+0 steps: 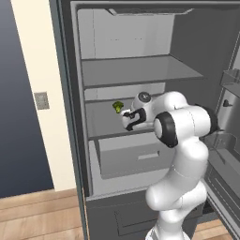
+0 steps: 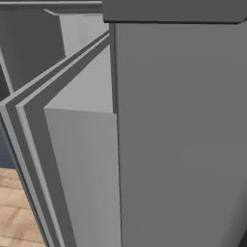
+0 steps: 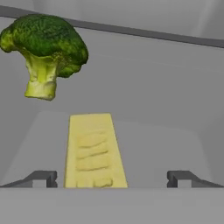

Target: Retrieve the butter from the fridge and place it on a plate on the dining table. Then retrieve the butter knife by the fridge and place it near the plate.

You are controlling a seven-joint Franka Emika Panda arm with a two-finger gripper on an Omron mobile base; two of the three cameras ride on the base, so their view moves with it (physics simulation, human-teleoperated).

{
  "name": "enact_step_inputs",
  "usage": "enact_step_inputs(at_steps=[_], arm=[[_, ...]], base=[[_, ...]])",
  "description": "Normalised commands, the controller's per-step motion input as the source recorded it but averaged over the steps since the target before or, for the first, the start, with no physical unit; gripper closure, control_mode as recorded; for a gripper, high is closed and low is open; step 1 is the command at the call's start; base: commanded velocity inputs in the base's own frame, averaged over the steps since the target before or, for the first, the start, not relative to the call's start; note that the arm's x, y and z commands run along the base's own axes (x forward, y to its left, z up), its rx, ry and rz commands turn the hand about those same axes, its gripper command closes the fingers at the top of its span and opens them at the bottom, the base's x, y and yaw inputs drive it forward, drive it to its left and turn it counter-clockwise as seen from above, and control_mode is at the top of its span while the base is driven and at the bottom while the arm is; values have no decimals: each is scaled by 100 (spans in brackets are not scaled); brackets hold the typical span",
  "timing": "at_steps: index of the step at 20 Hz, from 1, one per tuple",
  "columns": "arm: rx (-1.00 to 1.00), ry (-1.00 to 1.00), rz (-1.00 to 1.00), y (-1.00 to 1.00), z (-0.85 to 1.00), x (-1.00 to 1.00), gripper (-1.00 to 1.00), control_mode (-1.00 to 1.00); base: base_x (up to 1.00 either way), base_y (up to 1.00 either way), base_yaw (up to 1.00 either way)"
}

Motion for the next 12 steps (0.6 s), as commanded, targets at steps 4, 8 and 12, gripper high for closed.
enact_step_inputs(at_steps=[4,8,12], arm=[[0,3,0,0,-17,15,-100,-100],[1,1,0,0,-14,13,100,-100],[0,0,0,0,-7,3,100,-100]], base=[[0,0,0],[0,0,0],[0,0,0]])
